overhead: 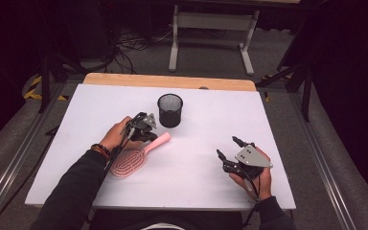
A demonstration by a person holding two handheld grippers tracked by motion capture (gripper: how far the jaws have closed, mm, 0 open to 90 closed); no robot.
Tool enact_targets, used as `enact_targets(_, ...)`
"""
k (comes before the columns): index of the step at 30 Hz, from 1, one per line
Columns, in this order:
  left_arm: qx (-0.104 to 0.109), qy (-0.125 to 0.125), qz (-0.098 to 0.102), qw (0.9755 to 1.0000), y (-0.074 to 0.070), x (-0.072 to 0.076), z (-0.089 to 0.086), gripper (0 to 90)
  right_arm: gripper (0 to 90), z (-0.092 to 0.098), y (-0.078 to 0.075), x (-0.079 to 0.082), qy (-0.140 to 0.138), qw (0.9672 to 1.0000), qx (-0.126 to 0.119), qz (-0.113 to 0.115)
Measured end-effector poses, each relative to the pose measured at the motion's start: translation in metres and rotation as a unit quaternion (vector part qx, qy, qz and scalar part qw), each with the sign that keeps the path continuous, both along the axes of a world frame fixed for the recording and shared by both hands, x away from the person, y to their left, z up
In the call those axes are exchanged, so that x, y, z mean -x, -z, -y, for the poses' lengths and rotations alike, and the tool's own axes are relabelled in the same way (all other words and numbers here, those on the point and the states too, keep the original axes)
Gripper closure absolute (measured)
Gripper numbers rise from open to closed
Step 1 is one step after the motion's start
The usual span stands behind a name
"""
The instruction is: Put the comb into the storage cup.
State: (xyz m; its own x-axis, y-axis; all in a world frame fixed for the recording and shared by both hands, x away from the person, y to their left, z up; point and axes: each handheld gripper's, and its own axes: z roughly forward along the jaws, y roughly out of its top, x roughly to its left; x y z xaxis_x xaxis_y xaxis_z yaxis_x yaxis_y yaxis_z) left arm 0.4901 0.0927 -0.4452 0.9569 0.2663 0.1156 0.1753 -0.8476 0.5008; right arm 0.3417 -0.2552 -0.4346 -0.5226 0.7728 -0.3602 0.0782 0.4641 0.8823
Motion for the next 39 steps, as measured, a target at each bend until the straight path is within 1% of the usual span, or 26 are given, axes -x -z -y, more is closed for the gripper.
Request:
enact_targets(1, 0.002, 0.003, 0.000, 1.0000, 0.000, 0.002, 0.003, 89.8, 30.4, 0.000, 0.000, 0.000, 0.000, 1.0000, 0.002, -0.001)
enact_targets(3, 0.000, 0.019, -0.002, 0.9998, -0.002, 0.005, 0.009, 89.9, 30.4, 0.000, 0.001, 0.000, 0.001, 1.0000, 0.004, -0.002)
enact_targets(4, 0.005, 0.027, -0.005, 0.9996, -0.002, 0.008, 0.013, 89.8, 30.1, 0.000, 0.001, -0.001, 0.004, 1.0000, 0.004, -0.001)
enact_targets(6, -0.001, 0.034, -0.007, 0.9994, -0.003, 0.012, 0.018, 89.9, 29.8, 0.002, 0.001, -0.002, 0.011, 0.9999, 0.004, -0.002)
enact_targets(10, -0.006, 0.051, -0.004, 0.9987, -0.004, 0.019, 0.025, 89.8, 29.7, 0.004, 0.001, -0.002, 0.017, 0.9998, 0.004, -0.002)
enact_targets(14, -0.016, 0.070, 0.001, 0.9974, -0.005, 0.028, 0.033, 89.8, 29.4, 0.002, 0.002, -0.003, 0.025, 0.9996, 0.011, -0.003)
enact_targets(19, -0.022, 0.099, 0.008, 0.9948, -0.006, 0.041, 0.043, 89.9, 29.2, 0.001, 0.003, -0.004, 0.022, 0.9996, 0.017, -0.006)
enact_targets(20, -0.027, 0.105, 0.010, 0.9941, -0.007, 0.044, 0.045, 89.8, 29.1, 0.001, 0.003, -0.004, 0.021, 0.9996, 0.018, -0.006)
enact_targets(22, -0.027, 0.116, 0.011, 0.9929, -0.007, 0.049, 0.049, 89.8, 29.0, 0.000, 0.004, -0.004, 0.019, 0.9996, 0.019, -0.009)
enact_targets(23, -0.026, 0.118, 0.009, 0.9926, -0.007, 0.051, 0.050, 89.8, 29.1, 0.000, 0.004, -0.004, 0.019, 0.9996, 0.020, -0.012)
enact_targets(26, -0.032, 0.133, 0.016, 0.9905, -0.007, 0.060, 0.057, 89.8, 29.0, -0.001, 0.005, -0.004, 0.017, 0.9995, 0.024, -0.013)
enact_targets(28, -0.034, 0.138, 0.015, 0.9897, -0.007, 0.063, 0.058, 89.8, 28.9, -0.001, 0.006, -0.005, 0.016, 0.9995, 0.024, -0.015)
enact_targets(29, -0.032, 0.140, 0.019, 0.9895, -0.007, 0.064, 0.060, 89.8, 28.8, -0.002, 0.006, -0.005, 0.015, 0.9994, 0.026, -0.016)
enact_targets(32, -0.026, 0.140, 0.020, 0.9896, -0.006, 0.066, 0.060, 89.8, 28.6, -0.003, 0.006, -0.005, 0.013, 0.9993, 0.030, -0.016)
enact_targets(39, -0.028, 0.144, 0.019, 0.9889, -0.006, 0.069, 0.061, 89.8, 28.4, -0.003, 0.007, -0.005, 0.009, 0.9993, 0.031, -0.019)
